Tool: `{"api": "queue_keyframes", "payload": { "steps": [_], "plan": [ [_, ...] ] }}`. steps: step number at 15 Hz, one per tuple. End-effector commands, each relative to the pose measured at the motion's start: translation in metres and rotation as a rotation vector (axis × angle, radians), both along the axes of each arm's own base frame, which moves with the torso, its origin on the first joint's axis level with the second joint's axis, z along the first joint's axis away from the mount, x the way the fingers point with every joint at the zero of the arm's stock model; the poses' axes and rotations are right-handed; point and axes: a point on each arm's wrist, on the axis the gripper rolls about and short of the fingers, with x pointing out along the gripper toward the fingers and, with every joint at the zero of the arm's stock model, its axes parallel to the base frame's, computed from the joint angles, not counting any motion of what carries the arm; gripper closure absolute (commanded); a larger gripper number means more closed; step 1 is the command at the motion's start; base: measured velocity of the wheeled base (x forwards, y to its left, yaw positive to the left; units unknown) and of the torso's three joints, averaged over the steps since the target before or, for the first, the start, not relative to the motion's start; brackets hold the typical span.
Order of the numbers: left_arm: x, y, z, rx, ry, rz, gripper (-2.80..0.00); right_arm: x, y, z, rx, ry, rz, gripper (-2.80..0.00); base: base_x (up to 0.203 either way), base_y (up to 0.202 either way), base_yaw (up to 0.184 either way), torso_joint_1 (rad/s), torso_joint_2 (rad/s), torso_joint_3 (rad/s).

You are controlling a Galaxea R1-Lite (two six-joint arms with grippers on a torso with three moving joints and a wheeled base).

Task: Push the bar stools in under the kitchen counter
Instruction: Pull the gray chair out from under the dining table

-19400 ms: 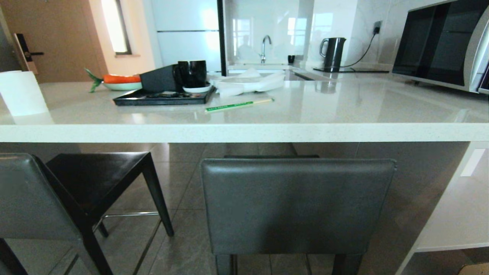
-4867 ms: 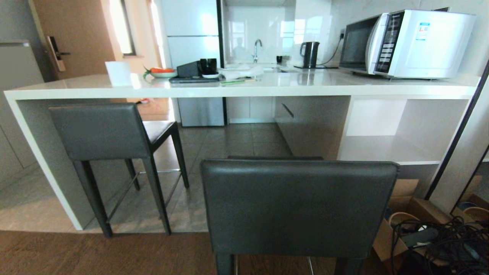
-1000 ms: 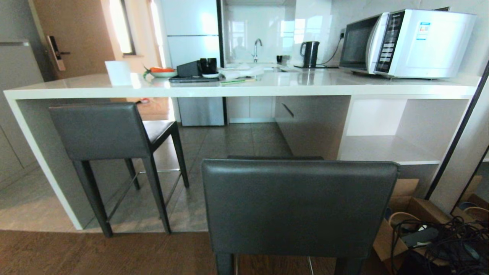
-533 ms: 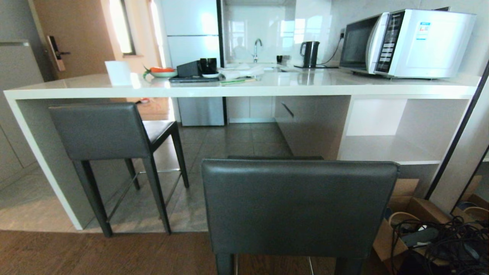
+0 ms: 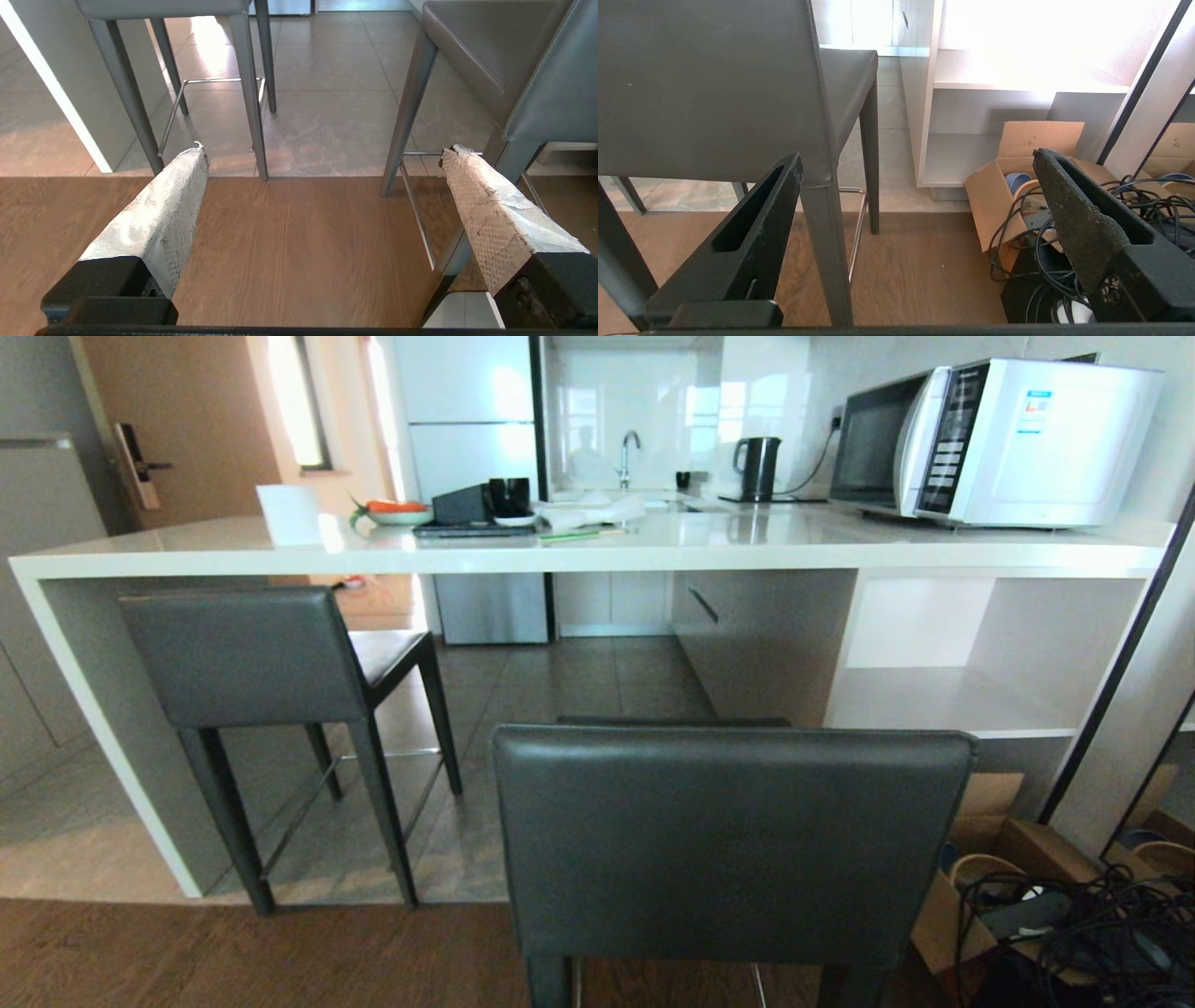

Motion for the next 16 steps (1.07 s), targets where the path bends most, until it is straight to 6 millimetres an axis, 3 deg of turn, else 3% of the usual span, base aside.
{"api": "queue_keyframes", "payload": {
  "steps": [1,3,4,5,16],
  "plan": [
    [-0.0003,-0.0001,-0.0003,0.002,0.005,-0.003,-2.8,0.0005,0.0,-0.0016,-0.001,0.006,0.001,-2.8,0.0,0.0,0.0,0.0,0.0,0.0],
    [-0.0002,0.0,-0.0006,-0.001,0.004,-0.007,-2.8,0.0006,0.0,-0.0019,0.005,0.006,0.0,-2.8,0.0,0.0,0.0,0.0,0.0,0.0],
    [-0.0003,0.0,-0.0003,0.0,0.003,-0.006,-2.8,0.0006,-0.0001,-0.0019,0.022,0.006,-0.004,-1.96,0.0,0.0,0.0,0.0,0.0,0.0],
    [-0.0003,-0.0001,-0.0001,0.001,0.003,-0.006,0.0,0.0006,-0.0001,-0.0019,0.028,0.006,-0.005,0.0,0.0,0.0,0.0,0.0,0.0,0.0],
    [-0.0002,-0.0001,-0.0003,-0.003,0.001,-0.007,0.0,0.0006,-0.0002,-0.0015,0.039,0.004,-0.007,0.0,0.0,0.0,0.0,0.0,0.0,0.0]
  ]
}}
